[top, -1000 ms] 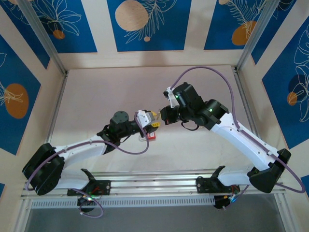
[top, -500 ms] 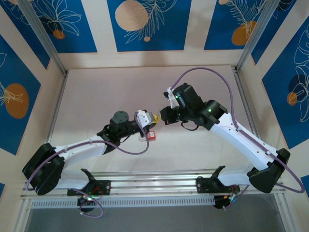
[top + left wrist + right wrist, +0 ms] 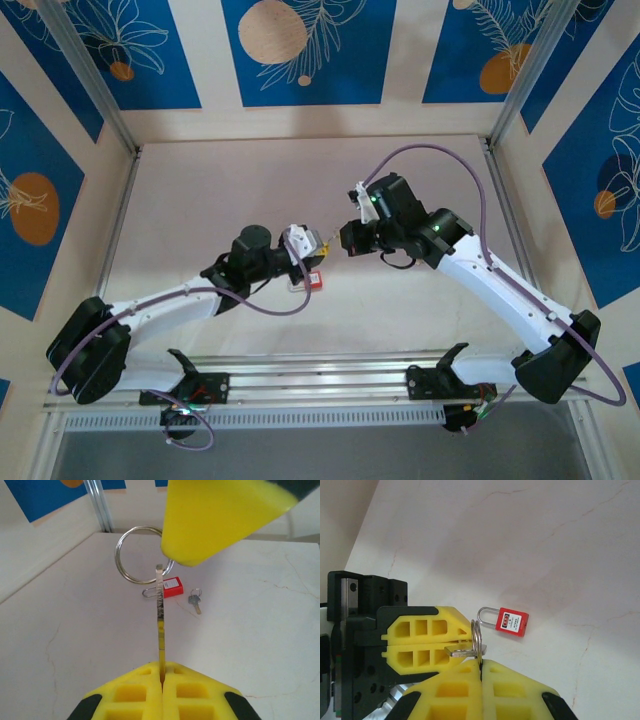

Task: Unlock with the key

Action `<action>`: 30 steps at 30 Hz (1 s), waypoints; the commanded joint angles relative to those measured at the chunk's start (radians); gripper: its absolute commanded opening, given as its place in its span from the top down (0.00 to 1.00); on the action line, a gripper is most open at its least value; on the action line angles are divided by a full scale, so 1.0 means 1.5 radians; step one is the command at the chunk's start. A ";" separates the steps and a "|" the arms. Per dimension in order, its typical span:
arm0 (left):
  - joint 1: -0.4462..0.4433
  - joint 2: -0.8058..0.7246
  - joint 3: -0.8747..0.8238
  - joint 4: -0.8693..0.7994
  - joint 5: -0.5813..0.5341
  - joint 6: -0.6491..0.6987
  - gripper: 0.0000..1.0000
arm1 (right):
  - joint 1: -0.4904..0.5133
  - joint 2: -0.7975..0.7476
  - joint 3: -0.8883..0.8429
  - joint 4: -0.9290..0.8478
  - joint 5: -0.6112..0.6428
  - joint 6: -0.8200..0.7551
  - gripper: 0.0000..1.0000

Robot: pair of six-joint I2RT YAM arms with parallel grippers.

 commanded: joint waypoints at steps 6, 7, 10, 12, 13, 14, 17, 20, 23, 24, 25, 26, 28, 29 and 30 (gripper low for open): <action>0.010 0.024 0.106 -0.149 0.083 -0.058 1.00 | -0.035 -0.045 -0.046 0.057 -0.049 -0.010 0.72; 0.014 0.033 0.123 -0.168 0.091 -0.072 1.00 | -0.048 -0.064 -0.062 0.078 -0.054 -0.013 0.67; 0.028 0.066 0.188 -0.221 0.121 -0.122 1.00 | -0.096 -0.139 -0.142 0.183 -0.073 -0.010 0.57; 0.038 0.085 0.210 -0.217 0.145 -0.171 1.00 | -0.124 -0.199 -0.230 0.301 -0.082 -0.008 0.40; 0.041 0.096 0.214 -0.204 0.162 -0.199 1.00 | -0.145 -0.226 -0.278 0.369 -0.116 -0.008 0.33; 0.042 0.105 0.216 -0.189 0.180 -0.228 1.00 | -0.160 -0.245 -0.327 0.433 -0.133 -0.002 0.33; 0.043 0.135 0.229 -0.168 0.228 -0.290 1.00 | -0.186 -0.286 -0.393 0.497 -0.115 0.009 0.28; 0.043 0.148 0.234 -0.159 0.243 -0.321 1.00 | -0.259 -0.289 -0.417 0.529 -0.286 0.036 0.18; 0.043 0.153 0.248 -0.188 0.246 -0.322 1.00 | -0.272 -0.258 -0.447 0.609 -0.389 0.065 0.18; 0.043 0.154 0.250 -0.193 0.246 -0.323 1.00 | -0.265 -0.250 -0.453 0.630 -0.404 0.071 0.18; 0.043 0.154 0.253 -0.200 0.248 -0.324 1.00 | -0.257 -0.242 -0.461 0.652 -0.410 0.079 0.17; 0.043 0.152 0.255 -0.204 0.252 -0.325 1.00 | -0.250 -0.236 -0.467 0.671 -0.412 0.085 0.17; 0.043 0.150 0.253 -0.203 0.262 -0.334 1.00 | -0.243 -0.217 -0.472 0.696 -0.431 0.093 0.18; 0.044 0.150 0.254 -0.201 0.269 -0.335 1.00 | -0.241 -0.209 -0.471 0.703 -0.441 0.094 0.19; 0.043 0.151 0.255 -0.203 0.273 -0.338 1.00 | -0.236 -0.201 -0.469 0.711 -0.448 0.094 0.19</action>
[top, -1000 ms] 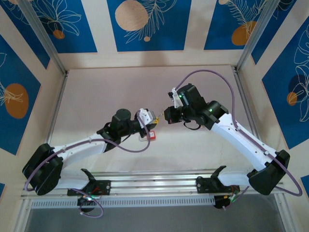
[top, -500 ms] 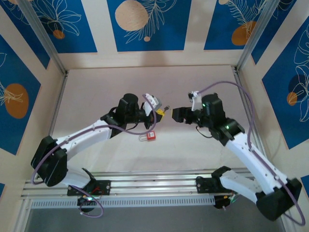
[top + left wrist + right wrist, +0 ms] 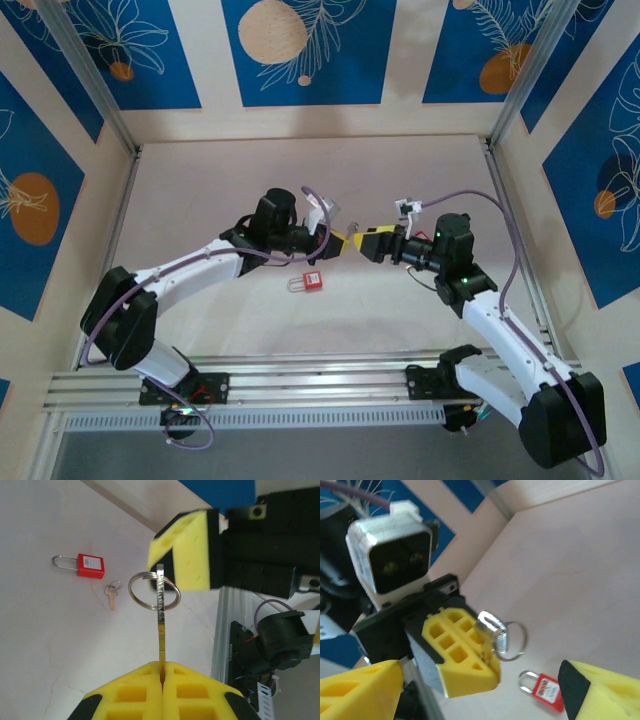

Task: Unlock with the key

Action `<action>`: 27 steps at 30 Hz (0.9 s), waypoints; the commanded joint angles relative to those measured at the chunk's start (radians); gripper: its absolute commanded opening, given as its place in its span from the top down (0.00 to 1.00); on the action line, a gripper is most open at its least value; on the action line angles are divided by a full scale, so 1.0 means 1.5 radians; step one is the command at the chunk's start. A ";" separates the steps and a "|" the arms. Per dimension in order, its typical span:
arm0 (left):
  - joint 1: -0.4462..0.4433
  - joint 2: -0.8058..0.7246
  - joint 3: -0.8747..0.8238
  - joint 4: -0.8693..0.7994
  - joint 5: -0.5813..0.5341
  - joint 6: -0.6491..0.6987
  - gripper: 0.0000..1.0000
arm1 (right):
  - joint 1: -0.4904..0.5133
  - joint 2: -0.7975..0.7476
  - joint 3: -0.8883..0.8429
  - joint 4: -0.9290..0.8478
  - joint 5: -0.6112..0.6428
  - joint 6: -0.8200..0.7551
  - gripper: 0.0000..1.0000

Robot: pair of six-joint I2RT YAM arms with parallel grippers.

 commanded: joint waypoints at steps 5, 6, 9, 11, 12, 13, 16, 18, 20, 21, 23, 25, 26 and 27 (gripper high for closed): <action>0.005 -0.004 0.017 0.000 0.041 -0.032 1.00 | 0.027 0.037 0.005 0.056 -0.048 0.003 0.22; 0.005 -0.005 0.015 0.007 0.043 -0.034 1.00 | 0.029 0.038 0.000 0.056 -0.035 0.003 0.23; 0.005 -0.006 0.007 0.027 0.058 -0.051 1.00 | 0.026 0.044 -0.011 0.066 -0.020 0.008 0.27; 0.005 -0.005 0.002 0.042 0.069 -0.062 1.00 | 0.024 0.051 -0.007 0.078 -0.029 0.011 0.31; 0.005 -0.004 0.002 0.046 0.075 -0.065 1.00 | 0.024 0.055 -0.004 0.084 -0.031 0.009 0.33; 0.005 -0.003 0.001 0.048 0.080 -0.068 1.00 | 0.025 0.058 0.001 0.083 -0.030 0.005 0.37; 0.006 -0.002 -0.004 0.058 0.088 -0.077 1.00 | 0.019 0.064 0.013 0.066 -0.021 -0.013 0.46; 0.005 -0.002 -0.007 0.059 0.093 -0.078 1.00 | 0.010 0.063 0.018 0.062 -0.022 -0.019 0.51; 0.004 -0.004 -0.011 0.057 0.097 -0.077 1.00 | -0.001 0.058 0.022 0.054 -0.022 -0.023 0.54; 0.006 -0.004 -0.014 0.057 0.099 -0.075 1.00 | -0.007 0.057 0.025 0.051 -0.023 -0.026 0.54; 0.005 -0.006 -0.016 0.056 0.102 -0.074 1.00 | -0.017 0.055 0.028 0.045 -0.022 -0.031 0.55; 0.005 -0.006 -0.020 0.056 0.104 -0.074 1.00 | -0.025 0.058 0.032 0.037 -0.027 -0.037 0.56; 0.005 -0.006 -0.020 0.058 0.105 -0.075 1.00 | -0.027 0.060 0.034 0.038 -0.028 -0.037 0.56; 0.005 -0.004 -0.021 0.060 0.107 -0.076 1.00 | -0.027 0.062 0.034 0.041 -0.031 -0.036 0.56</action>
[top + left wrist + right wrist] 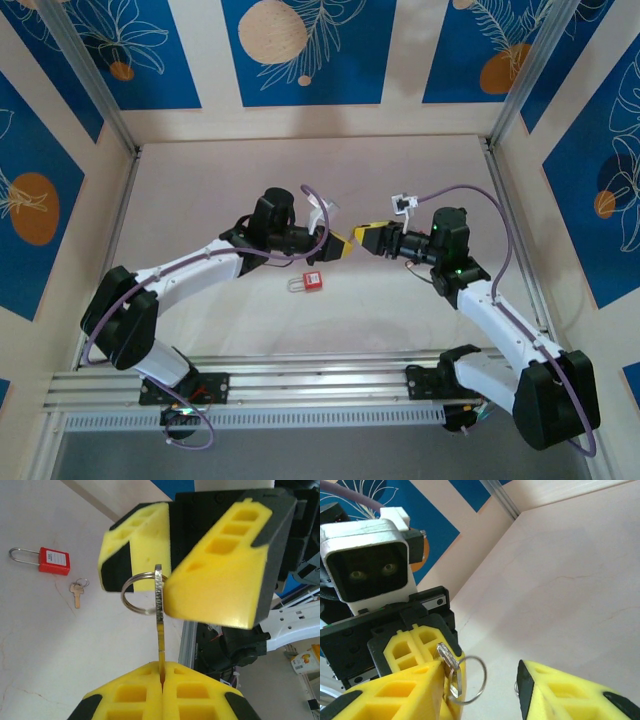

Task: Unlock with the key

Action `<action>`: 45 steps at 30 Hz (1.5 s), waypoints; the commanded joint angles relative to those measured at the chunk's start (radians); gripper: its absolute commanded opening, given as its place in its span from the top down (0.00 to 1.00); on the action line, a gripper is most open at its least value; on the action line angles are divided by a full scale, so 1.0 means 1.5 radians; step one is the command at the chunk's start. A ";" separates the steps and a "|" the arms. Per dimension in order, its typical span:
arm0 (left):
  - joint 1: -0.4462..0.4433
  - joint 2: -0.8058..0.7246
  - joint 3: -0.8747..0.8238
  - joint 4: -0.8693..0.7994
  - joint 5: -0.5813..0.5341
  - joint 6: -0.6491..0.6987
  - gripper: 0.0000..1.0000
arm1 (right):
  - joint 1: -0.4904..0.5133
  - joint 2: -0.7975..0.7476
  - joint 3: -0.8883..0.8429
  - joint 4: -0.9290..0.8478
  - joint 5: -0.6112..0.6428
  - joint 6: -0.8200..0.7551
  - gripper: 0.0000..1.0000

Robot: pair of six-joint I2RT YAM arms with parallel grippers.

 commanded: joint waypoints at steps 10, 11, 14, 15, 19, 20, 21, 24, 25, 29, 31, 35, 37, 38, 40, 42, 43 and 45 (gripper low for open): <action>0.003 0.011 -0.013 0.051 0.054 -0.026 1.00 | 0.001 0.031 0.025 0.047 -0.044 0.010 0.62; 0.002 0.012 -0.013 0.052 0.057 -0.026 1.00 | 0.001 0.032 0.023 0.053 -0.047 0.011 0.63; 0.002 0.016 -0.015 0.056 0.064 -0.027 1.00 | 0.001 0.032 0.021 0.066 -0.064 0.015 0.69; 0.002 0.017 -0.016 0.057 0.067 -0.028 1.00 | 0.002 0.032 0.020 0.071 -0.069 0.017 0.70; 0.002 0.018 -0.018 0.061 0.067 -0.027 1.00 | 0.003 0.034 0.025 0.070 -0.090 0.018 0.78; 0.002 0.018 -0.018 0.064 0.068 -0.028 1.00 | 0.004 0.033 0.025 0.068 -0.091 0.016 0.78; 0.003 0.020 -0.016 0.064 0.068 -0.029 1.00 | 0.004 0.032 0.023 0.065 -0.092 0.014 0.79; 0.002 0.023 -0.012 0.065 0.070 -0.029 1.00 | 0.005 0.032 0.022 0.054 -0.100 0.006 0.79; 0.002 0.024 -0.010 0.064 0.072 -0.030 1.00 | 0.005 0.030 0.020 0.053 -0.100 0.004 0.80; 0.002 0.028 -0.007 0.063 0.075 -0.031 1.00 | 0.005 0.031 0.022 0.048 -0.109 0.002 0.80; 0.002 0.028 -0.006 0.063 0.076 -0.033 1.00 | 0.007 0.032 0.023 0.041 -0.114 -0.004 0.84; 0.002 0.029 -0.007 0.065 0.074 -0.034 1.00 | 0.010 0.029 0.028 0.030 -0.117 -0.009 0.92; 0.002 0.031 -0.007 0.063 0.071 -0.033 1.00 | 0.012 0.025 0.029 0.024 -0.113 -0.011 0.95; 0.002 0.031 -0.007 0.062 0.070 -0.033 1.00 | 0.013 0.024 0.030 0.021 -0.111 -0.012 0.96; 0.002 0.026 -0.009 0.062 0.048 -0.030 0.94 | 0.016 0.018 0.031 0.006 -0.100 -0.019 0.98; 0.002 0.019 -0.015 0.064 0.032 -0.023 0.79 | 0.018 0.009 0.030 -0.005 -0.085 -0.023 0.99; 0.002 0.014 -0.018 0.059 0.017 -0.017 0.67 | 0.017 0.004 0.030 -0.012 -0.074 -0.026 0.99; 0.002 0.002 -0.026 0.051 -0.011 -0.001 0.54 | 0.018 -0.010 0.030 -0.028 -0.050 -0.031 0.99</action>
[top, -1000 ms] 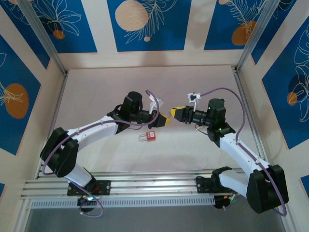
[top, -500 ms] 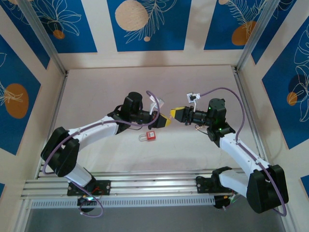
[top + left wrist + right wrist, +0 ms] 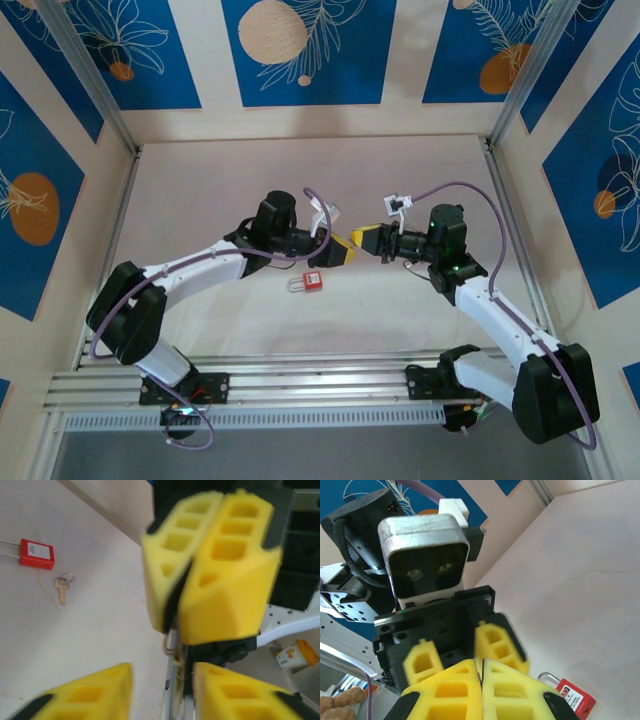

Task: Unlock with the key

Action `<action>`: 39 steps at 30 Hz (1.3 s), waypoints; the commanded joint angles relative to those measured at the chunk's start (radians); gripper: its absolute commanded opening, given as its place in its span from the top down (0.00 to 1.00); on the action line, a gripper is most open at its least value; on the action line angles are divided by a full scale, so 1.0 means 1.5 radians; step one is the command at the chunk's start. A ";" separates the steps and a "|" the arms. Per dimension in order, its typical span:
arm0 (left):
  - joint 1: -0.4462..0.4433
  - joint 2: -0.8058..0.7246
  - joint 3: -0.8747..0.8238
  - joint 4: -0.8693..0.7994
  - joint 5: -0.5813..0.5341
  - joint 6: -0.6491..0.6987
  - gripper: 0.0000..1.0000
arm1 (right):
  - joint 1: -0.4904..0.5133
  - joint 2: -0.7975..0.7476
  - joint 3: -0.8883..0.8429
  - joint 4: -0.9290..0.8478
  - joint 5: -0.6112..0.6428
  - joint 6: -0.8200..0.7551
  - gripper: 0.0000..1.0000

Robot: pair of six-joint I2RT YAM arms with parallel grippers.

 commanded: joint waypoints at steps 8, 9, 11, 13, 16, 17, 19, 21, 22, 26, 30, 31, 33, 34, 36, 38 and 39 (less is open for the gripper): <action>0.003 -0.118 -0.067 -0.072 -0.228 0.098 0.00 | 0.013 -0.075 0.029 -0.103 0.167 -0.046 1.00; 0.003 -0.140 -0.076 -0.088 -0.292 0.102 0.00 | 0.013 -0.080 0.029 -0.110 0.183 -0.051 1.00; 0.003 -0.187 -0.093 -0.114 -0.434 0.082 0.00 | 0.016 -0.092 0.028 -0.121 0.216 -0.054 1.00; 0.003 -0.232 -0.116 -0.111 -0.558 0.054 0.00 | 0.018 -0.104 0.021 -0.120 0.240 -0.054 1.00; 0.004 -0.304 -0.160 -0.085 -0.668 0.027 0.00 | 0.024 -0.115 0.014 -0.121 0.267 -0.054 1.00; 0.005 -0.325 -0.169 -0.087 -0.675 0.026 0.00 | 0.025 -0.117 0.013 -0.121 0.271 -0.053 1.00; 0.006 -0.345 -0.173 -0.099 -0.675 0.058 0.00 | 0.029 -0.116 0.008 -0.119 0.274 -0.053 1.00; 0.017 -0.345 -0.182 -0.087 -0.624 0.107 0.00 | 0.031 -0.116 0.005 -0.121 0.277 -0.053 1.00; 0.016 -0.340 -0.178 -0.094 -0.629 0.108 0.00 | 0.031 -0.116 0.003 -0.122 0.277 -0.052 1.00; 0.016 -0.259 -0.066 -0.285 -0.700 0.141 0.18 | 0.031 -0.122 -0.005 -0.135 0.285 -0.053 1.00; 0.008 -0.085 0.114 -0.584 -0.785 0.202 0.21 | 0.028 -0.139 -0.011 -0.160 0.314 -0.054 1.00; -0.001 -0.051 0.139 -0.624 -0.797 0.218 0.24 | 0.025 -0.143 -0.015 -0.163 0.319 -0.051 1.00; -0.039 0.005 0.170 -0.676 -0.842 0.263 0.25 | 0.017 -0.150 -0.023 -0.166 0.327 -0.044 1.00; -0.057 0.025 0.175 -0.685 -0.855 0.285 0.25 | 0.015 -0.153 -0.026 -0.168 0.332 -0.040 1.00; -0.099 0.061 0.181 -0.701 -0.853 0.336 0.24 | 0.007 -0.158 -0.034 -0.172 0.342 -0.033 1.00; -0.128 0.081 0.175 -0.695 -0.824 0.378 0.23 | -0.003 -0.162 -0.040 -0.181 0.346 -0.027 1.00; -0.137 0.087 0.168 -0.685 -0.796 0.399 0.22 | -0.008 -0.166 -0.045 -0.182 0.345 -0.024 1.00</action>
